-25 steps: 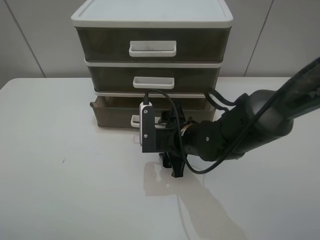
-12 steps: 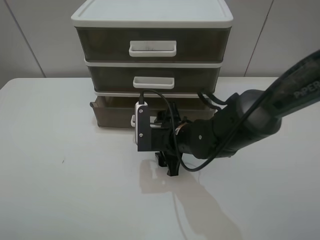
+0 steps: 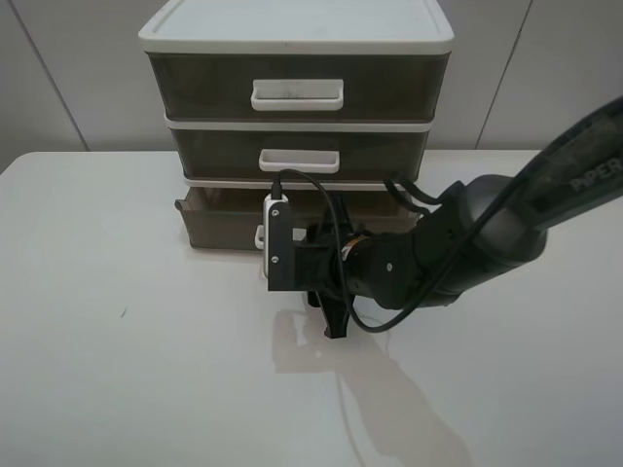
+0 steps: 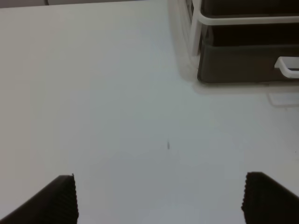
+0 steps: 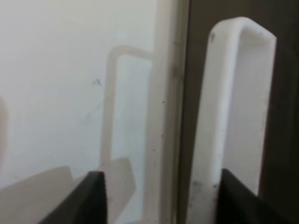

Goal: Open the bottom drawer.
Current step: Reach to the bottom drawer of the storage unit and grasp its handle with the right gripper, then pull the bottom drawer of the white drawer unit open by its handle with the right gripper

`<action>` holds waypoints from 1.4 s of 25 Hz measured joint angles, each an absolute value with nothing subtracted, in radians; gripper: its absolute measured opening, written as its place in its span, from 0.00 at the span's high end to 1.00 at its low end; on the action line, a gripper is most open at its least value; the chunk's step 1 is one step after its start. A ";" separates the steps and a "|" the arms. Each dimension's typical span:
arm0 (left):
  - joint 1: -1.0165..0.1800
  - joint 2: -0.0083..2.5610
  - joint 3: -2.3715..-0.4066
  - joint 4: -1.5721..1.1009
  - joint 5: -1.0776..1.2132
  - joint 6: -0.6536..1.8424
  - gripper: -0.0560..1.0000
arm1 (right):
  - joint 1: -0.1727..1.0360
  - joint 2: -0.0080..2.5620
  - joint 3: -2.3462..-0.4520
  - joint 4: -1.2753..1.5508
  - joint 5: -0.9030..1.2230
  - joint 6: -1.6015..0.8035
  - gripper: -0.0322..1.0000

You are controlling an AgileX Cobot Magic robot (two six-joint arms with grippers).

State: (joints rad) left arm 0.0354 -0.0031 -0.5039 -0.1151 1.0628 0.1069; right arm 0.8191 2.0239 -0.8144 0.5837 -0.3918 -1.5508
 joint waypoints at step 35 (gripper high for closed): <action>0.035 -0.003 -0.504 -0.115 1.063 0.107 0.27 | 0.854 1.907 -0.731 0.707 -0.288 -1.551 0.95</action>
State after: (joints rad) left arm 0.0354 -0.0031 -0.5039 -0.1151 1.0628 0.1069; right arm 0.8535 1.9066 -0.7311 0.7070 -0.2876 -1.5508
